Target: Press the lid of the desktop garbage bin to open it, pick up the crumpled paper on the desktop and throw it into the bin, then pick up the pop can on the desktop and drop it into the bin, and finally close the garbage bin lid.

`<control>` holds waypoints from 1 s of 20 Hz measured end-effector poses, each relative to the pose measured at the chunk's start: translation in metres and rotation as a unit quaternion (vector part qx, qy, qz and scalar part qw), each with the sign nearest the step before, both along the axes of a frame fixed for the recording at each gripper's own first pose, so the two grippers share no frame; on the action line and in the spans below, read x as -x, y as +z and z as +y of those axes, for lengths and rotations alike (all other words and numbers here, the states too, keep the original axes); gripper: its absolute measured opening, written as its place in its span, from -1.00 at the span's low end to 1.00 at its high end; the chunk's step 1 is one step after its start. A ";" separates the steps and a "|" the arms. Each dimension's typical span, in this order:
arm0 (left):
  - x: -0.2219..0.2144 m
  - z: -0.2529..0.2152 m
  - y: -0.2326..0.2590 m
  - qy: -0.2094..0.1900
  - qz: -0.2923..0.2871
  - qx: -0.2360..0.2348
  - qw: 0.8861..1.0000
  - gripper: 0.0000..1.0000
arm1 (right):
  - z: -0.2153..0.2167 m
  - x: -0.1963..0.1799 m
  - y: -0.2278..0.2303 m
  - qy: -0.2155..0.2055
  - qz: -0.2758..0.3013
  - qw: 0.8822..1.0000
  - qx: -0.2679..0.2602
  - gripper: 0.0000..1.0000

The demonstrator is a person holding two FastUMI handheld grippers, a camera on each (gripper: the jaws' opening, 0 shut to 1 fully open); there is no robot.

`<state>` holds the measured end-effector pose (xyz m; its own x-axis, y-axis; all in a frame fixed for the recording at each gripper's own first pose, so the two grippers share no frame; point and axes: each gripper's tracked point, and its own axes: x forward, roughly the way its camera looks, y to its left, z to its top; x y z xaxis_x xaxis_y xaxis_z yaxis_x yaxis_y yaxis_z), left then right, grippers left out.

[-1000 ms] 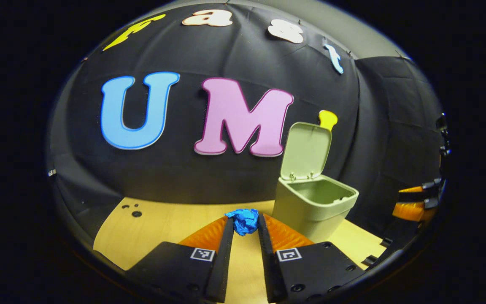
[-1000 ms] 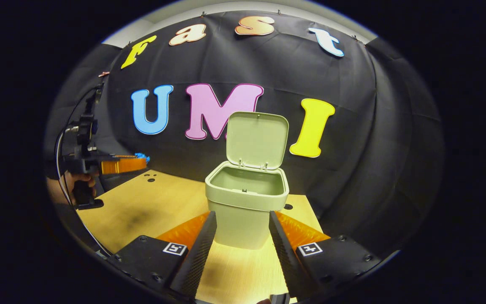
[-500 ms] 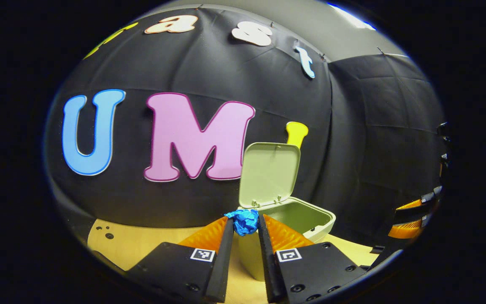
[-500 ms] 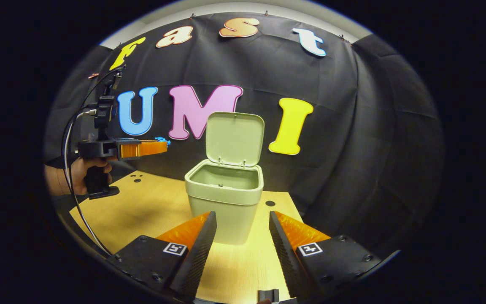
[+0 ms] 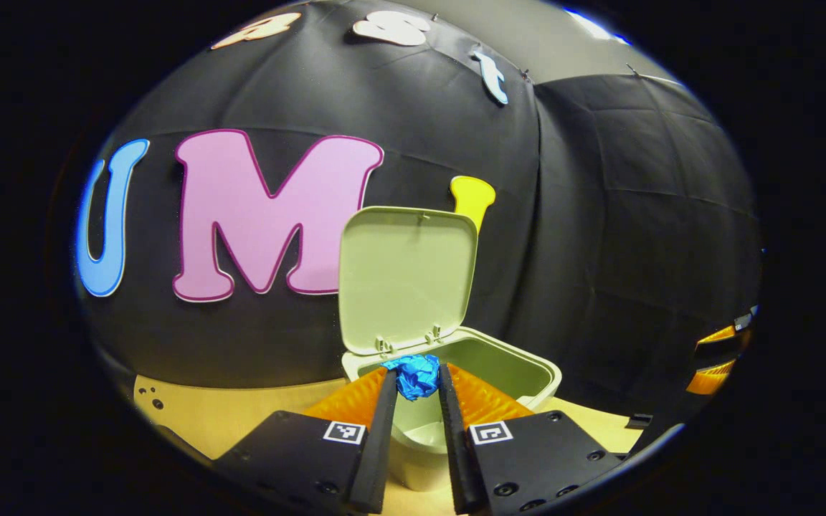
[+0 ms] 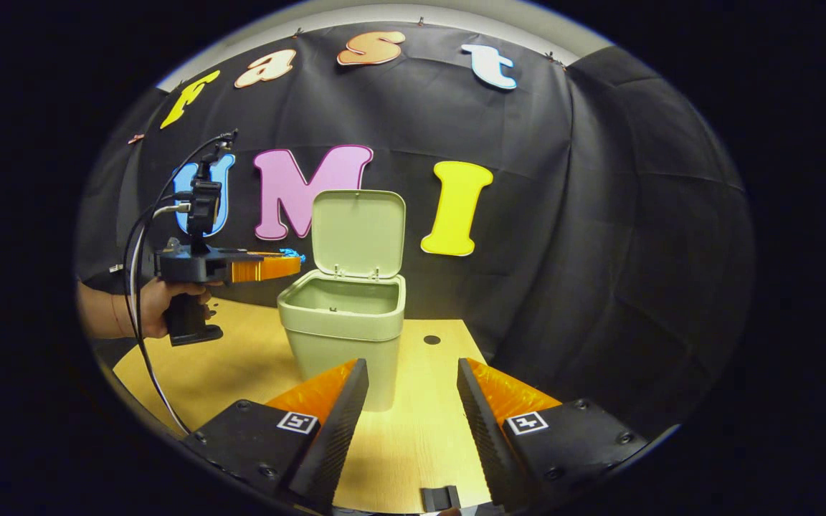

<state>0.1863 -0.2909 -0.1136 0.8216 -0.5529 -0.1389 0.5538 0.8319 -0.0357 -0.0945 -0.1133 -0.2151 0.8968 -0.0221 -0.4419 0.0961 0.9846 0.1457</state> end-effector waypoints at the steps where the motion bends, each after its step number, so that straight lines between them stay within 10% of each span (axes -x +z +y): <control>1: -0.002 -0.004 -0.002 -0.002 0.002 -0.002 1.000 -0.30 | -0.003 0.001 -0.001 -0.004 0.001 1.000 0.001 0.60; 10: -0.012 -0.020 -0.016 -0.015 0.016 -0.011 1.000 0.01 | -0.011 -0.001 -0.007 -0.016 0.005 1.000 -0.001 0.60; 12: -0.014 -0.014 -0.015 -0.007 0.016 -0.009 1.000 0.59 | -0.006 0.002 -0.005 -0.014 0.005 1.000 -0.004 0.65; 15: -0.010 -0.003 -0.011 0.006 0.013 -0.003 1.000 0.89 | 0.003 0.005 -0.001 -0.008 0.001 1.000 -0.006 0.73; 20: 0.007 0.035 0.005 0.039 -0.003 0.003 0.999 0.90 | 0.028 0.002 0.003 0.023 -0.006 1.000 -0.011 0.75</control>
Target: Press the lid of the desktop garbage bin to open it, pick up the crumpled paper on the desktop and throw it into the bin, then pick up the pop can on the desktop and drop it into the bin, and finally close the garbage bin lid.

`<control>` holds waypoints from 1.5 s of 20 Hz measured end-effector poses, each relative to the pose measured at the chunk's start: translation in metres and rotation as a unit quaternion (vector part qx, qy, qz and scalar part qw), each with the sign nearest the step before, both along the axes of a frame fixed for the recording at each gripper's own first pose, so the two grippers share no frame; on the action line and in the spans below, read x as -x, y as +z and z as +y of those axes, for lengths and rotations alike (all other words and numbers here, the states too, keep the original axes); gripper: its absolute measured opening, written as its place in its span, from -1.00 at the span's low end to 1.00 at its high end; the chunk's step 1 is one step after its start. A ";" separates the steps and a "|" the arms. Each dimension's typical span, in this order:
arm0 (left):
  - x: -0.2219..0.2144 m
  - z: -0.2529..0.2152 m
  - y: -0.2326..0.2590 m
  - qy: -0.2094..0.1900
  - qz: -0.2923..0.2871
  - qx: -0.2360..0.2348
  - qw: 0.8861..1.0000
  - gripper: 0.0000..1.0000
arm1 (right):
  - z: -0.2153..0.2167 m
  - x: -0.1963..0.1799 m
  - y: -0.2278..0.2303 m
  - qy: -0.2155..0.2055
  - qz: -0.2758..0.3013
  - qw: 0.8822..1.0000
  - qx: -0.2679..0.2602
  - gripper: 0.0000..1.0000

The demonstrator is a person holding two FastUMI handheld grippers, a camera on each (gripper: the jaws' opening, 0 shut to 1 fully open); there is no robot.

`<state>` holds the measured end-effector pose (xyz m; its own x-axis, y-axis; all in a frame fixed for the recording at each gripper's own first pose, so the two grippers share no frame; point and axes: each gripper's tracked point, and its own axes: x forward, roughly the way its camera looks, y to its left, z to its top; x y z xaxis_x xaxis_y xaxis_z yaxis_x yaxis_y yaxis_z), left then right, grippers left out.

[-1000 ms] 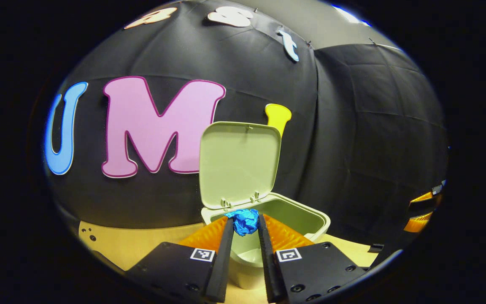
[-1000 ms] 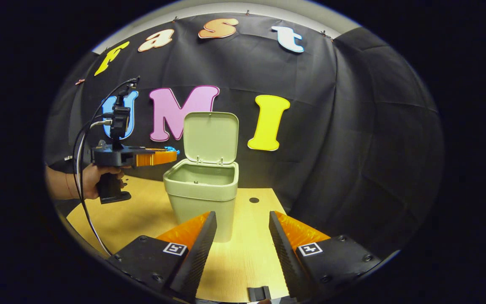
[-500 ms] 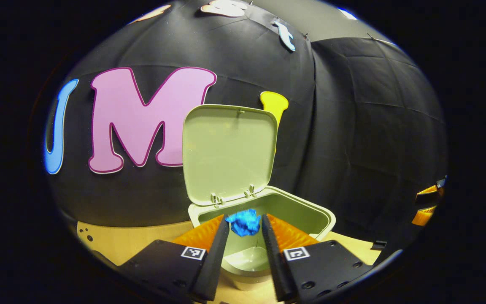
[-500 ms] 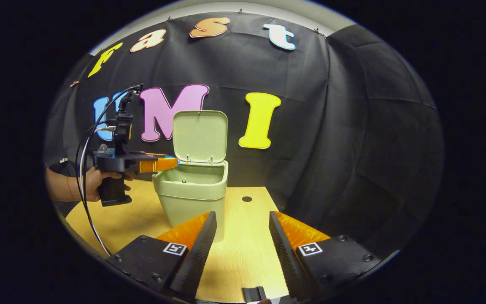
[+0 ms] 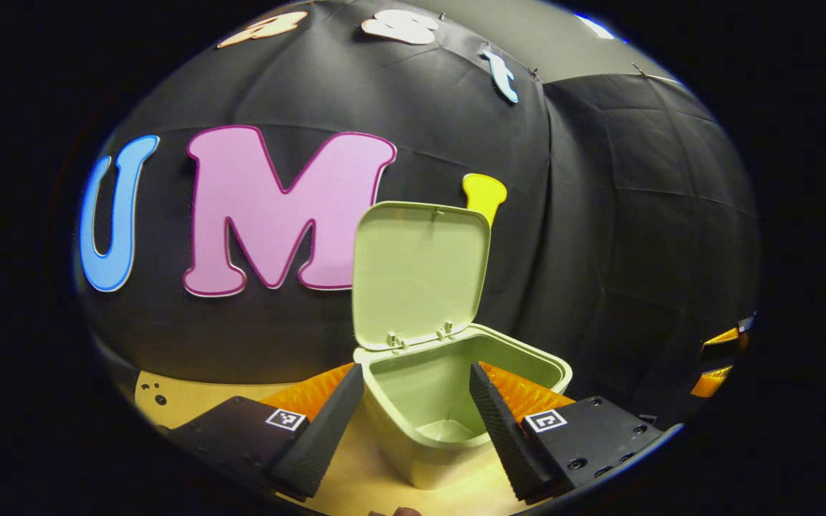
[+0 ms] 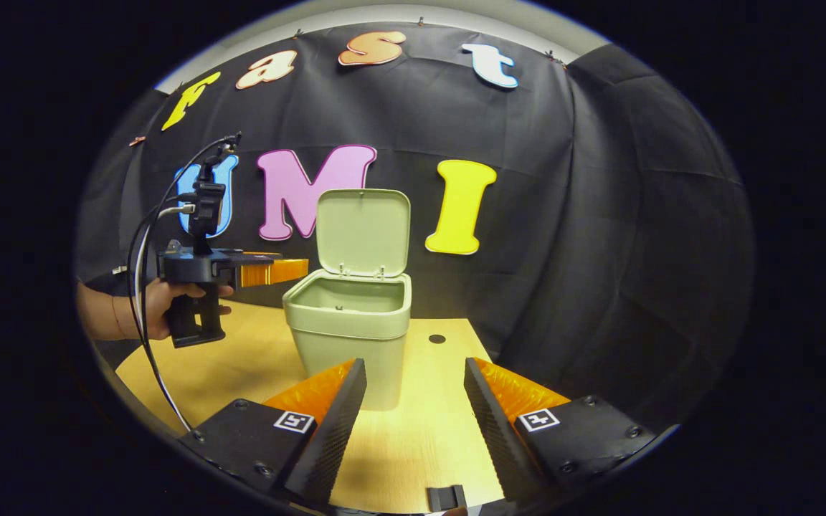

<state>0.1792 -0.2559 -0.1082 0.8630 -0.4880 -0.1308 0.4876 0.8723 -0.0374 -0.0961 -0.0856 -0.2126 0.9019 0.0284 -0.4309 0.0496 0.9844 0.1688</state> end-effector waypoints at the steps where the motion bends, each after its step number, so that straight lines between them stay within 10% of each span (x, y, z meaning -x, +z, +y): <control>1: 0.006 0.013 0.004 0.012 -0.004 0.003 1.000 0.90 | 0.009 -0.003 0.001 0.013 -0.003 1.000 -0.003 0.75; 16: 0.115 0.165 -0.012 0.131 0.013 -0.001 0.991 0.90 | 0.176 -0.006 -0.044 0.208 0.021 0.977 -0.034 0.83; 30: 0.164 0.232 -0.034 0.189 0.035 -0.006 0.981 0.90 | 0.249 0.038 -0.134 0.278 0.114 0.953 -0.029 0.84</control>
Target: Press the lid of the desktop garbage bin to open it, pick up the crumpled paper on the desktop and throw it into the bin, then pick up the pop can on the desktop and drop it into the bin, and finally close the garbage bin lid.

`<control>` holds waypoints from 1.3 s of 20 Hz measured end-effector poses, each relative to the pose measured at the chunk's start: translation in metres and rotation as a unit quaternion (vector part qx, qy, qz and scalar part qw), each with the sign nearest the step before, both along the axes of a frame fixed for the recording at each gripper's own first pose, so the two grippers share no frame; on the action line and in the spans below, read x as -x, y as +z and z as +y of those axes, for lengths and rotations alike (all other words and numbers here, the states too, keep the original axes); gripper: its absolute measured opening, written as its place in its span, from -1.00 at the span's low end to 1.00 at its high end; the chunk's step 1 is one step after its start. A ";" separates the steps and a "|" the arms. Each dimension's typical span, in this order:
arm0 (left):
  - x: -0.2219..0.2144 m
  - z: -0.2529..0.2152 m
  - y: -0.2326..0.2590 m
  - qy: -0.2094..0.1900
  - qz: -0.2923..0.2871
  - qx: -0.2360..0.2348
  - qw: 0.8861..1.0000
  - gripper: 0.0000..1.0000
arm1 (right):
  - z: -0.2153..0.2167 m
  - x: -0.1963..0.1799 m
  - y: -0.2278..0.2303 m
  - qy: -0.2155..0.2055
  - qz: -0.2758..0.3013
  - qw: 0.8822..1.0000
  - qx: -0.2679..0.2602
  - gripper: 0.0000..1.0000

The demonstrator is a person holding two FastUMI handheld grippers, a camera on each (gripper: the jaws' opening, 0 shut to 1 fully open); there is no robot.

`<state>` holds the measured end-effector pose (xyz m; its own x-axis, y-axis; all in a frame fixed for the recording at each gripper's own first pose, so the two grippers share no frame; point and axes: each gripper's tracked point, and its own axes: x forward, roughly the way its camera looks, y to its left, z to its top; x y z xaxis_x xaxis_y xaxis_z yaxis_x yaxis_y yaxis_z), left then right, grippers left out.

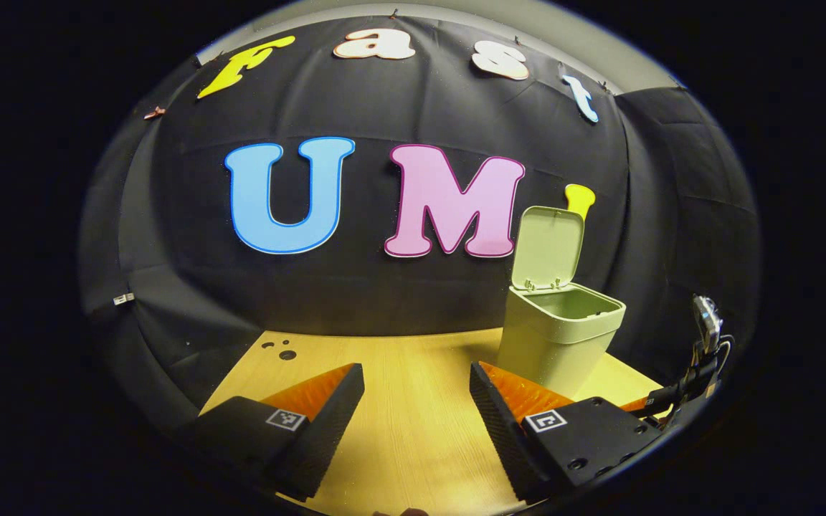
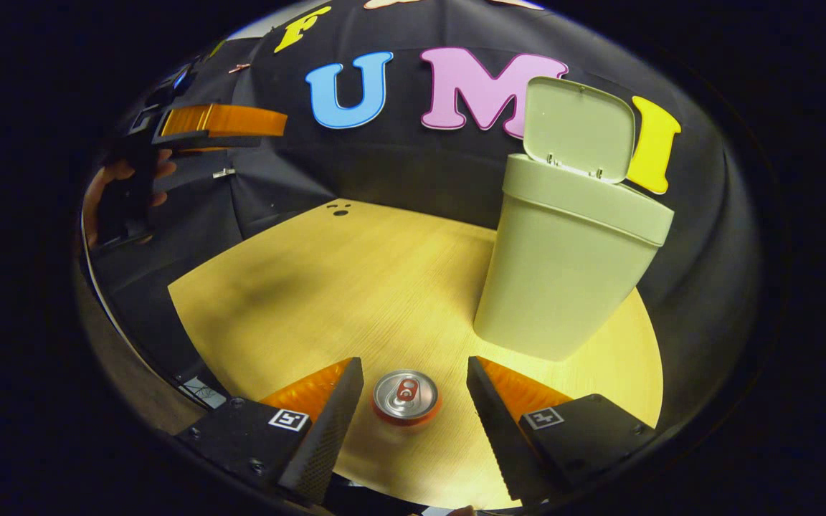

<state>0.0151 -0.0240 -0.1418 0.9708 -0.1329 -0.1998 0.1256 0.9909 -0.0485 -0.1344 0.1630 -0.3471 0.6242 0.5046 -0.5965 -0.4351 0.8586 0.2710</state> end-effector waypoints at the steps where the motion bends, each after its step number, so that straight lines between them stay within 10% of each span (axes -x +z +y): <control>1: 0.003 0.003 0.000 0.003 0.001 -0.002 1.000 0.90 | 0.003 0.002 -0.008 0.004 0.007 1.000 0.003 0.84; 11: 0.012 0.020 -0.010 0.026 0.014 -0.006 1.000 0.90 | 0.019 0.010 -0.056 0.026 0.067 0.997 0.024 0.66; 26: -0.002 0.001 -0.011 0.029 0.014 0.005 0.999 0.90 | -0.021 -0.050 0.056 0.001 -0.014 1.000 -0.026 0.66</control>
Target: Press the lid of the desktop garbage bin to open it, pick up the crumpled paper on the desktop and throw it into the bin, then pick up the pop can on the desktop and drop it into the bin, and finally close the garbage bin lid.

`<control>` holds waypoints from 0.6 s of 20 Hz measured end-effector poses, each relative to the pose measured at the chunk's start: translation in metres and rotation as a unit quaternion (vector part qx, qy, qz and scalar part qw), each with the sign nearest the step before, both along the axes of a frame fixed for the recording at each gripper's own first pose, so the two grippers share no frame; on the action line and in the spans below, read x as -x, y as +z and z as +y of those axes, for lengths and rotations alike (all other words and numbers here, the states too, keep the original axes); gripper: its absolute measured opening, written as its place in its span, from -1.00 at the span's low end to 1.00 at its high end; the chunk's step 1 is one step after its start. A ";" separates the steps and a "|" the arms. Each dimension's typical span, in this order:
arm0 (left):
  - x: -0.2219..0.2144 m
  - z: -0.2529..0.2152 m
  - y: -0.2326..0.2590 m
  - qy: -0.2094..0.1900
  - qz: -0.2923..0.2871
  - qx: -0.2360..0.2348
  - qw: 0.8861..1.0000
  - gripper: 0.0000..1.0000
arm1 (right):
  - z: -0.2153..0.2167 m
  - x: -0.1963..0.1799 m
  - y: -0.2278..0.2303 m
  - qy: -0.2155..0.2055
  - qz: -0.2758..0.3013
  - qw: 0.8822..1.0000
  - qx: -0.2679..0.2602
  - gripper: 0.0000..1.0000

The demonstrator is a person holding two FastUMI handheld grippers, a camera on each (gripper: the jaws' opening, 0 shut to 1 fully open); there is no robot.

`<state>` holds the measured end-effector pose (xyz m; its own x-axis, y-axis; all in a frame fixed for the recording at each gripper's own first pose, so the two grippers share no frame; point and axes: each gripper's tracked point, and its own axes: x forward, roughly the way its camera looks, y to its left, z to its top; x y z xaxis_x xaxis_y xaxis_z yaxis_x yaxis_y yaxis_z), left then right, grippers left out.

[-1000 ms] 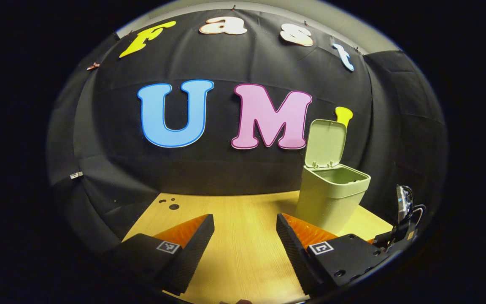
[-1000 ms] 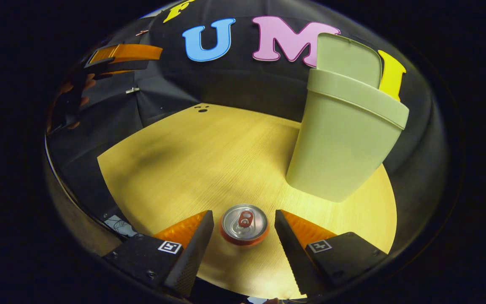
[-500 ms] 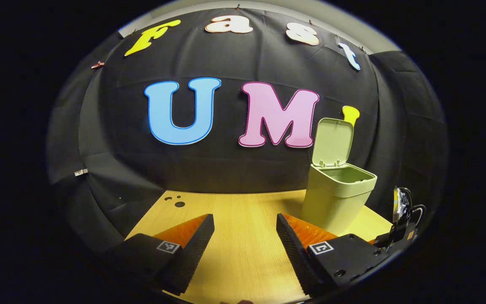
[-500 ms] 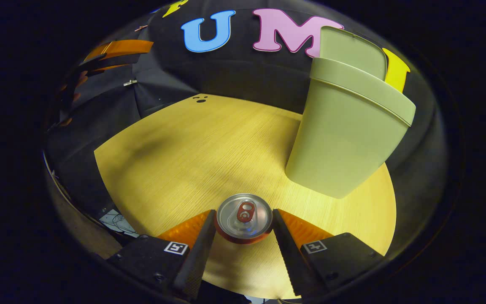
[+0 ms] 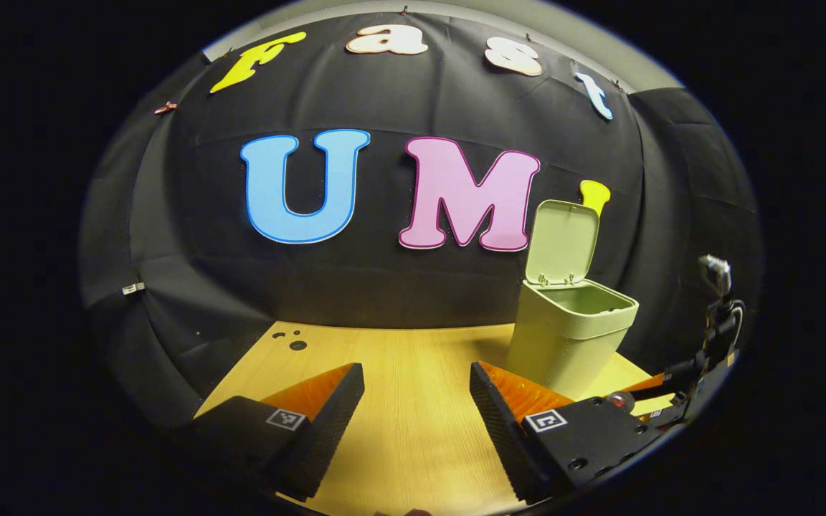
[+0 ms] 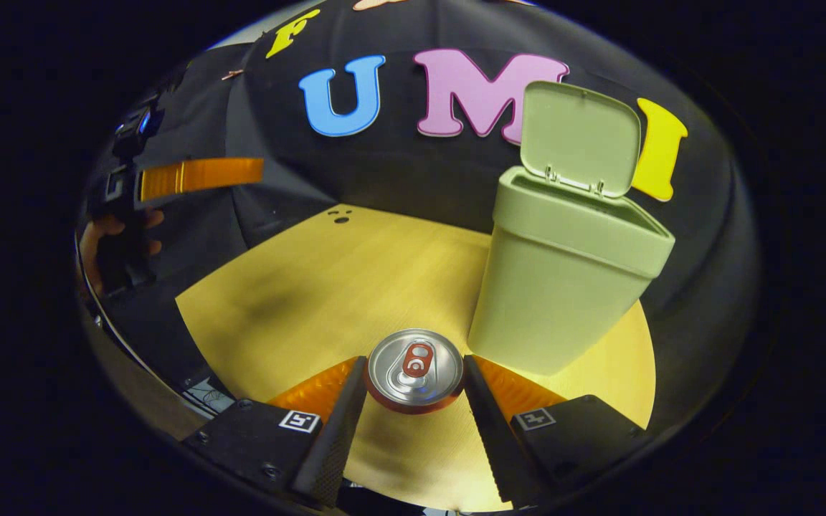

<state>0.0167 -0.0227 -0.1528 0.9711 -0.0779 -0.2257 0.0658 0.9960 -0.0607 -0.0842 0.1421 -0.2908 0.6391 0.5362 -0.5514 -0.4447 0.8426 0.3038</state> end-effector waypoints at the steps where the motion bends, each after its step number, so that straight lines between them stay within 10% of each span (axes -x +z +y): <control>1: -0.002 -0.002 0.001 0.001 0.000 0.001 1.000 0.90 | -0.002 -0.008 0.012 -0.002 -0.011 1.000 -0.007 0.65; 12: -0.018 -0.023 0.008 0.005 -0.004 -0.005 1.000 0.91 | -0.041 -0.103 0.119 -0.030 -0.127 0.989 -0.075 0.65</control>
<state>0.0352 -0.0454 -0.1444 0.9735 -0.0663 -0.2189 0.0567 0.9971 -0.0498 0.0187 0.1007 -0.1714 0.7795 0.5573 -0.2861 -0.4740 0.8233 0.3122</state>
